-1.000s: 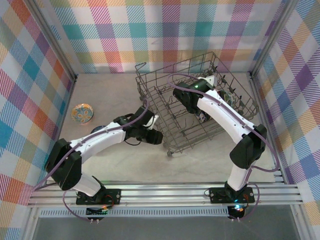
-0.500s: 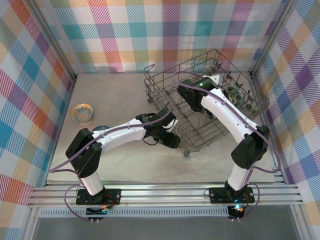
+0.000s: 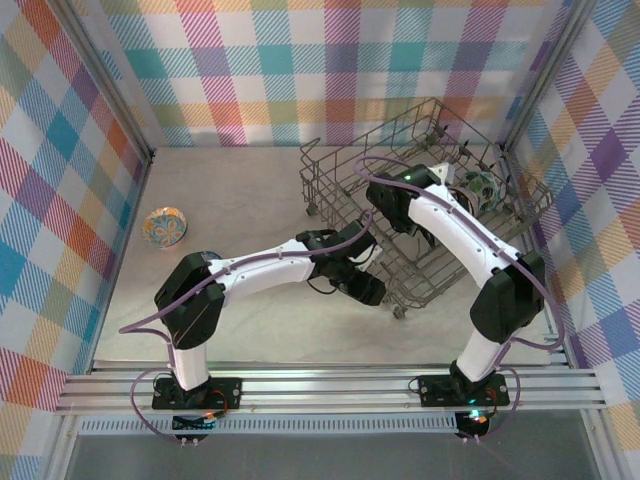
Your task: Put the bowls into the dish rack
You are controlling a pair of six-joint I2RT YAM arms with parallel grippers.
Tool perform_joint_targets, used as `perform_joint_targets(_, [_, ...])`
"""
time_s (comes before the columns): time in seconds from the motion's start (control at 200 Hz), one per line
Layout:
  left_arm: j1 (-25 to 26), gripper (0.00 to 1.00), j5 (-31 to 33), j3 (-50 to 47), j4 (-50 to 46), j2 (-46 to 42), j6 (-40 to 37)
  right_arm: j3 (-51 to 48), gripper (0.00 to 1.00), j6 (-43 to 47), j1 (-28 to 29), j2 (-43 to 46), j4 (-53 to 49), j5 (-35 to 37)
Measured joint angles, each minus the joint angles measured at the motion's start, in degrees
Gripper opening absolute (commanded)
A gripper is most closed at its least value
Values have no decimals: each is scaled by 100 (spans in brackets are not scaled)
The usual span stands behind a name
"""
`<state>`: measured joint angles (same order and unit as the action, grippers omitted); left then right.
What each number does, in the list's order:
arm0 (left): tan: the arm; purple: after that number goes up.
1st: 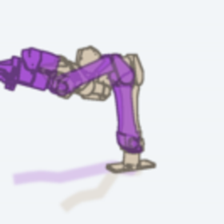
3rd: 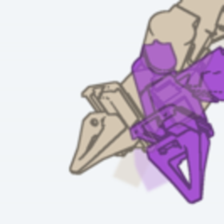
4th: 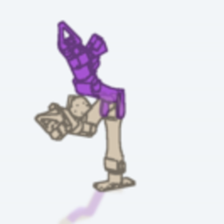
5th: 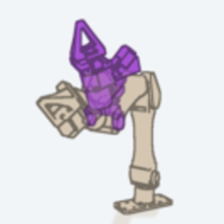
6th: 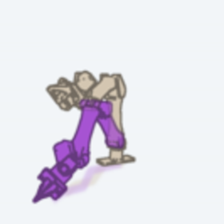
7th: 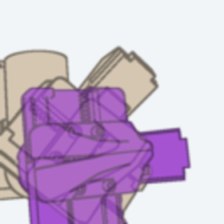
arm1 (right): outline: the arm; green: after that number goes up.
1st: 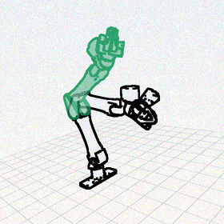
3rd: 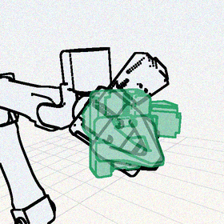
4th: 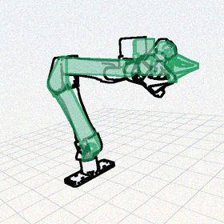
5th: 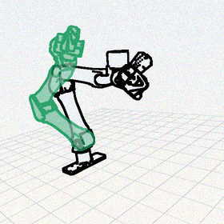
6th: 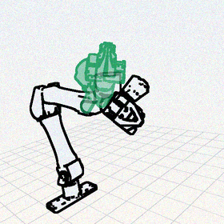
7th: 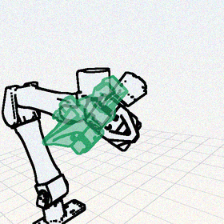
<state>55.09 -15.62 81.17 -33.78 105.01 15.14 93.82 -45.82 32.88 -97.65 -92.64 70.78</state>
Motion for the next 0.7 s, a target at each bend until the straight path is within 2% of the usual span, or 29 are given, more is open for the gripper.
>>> perform_joint_targets(0.205, [-105, 73, 201, -466, 9, -778, -15, -313, 0, -267, 2, -48, -2, 74])
perform_joint_targets(0.425, [-562, 75, 433, -876, 199, -2052, 98, -315, 1, -704, 13, -376, 0, 175])
perform_joint_targets(0.7, [-909, 77, 671, -979, 243, -2371, 199, -365, 1, -782, 35, -603, 39, 256])
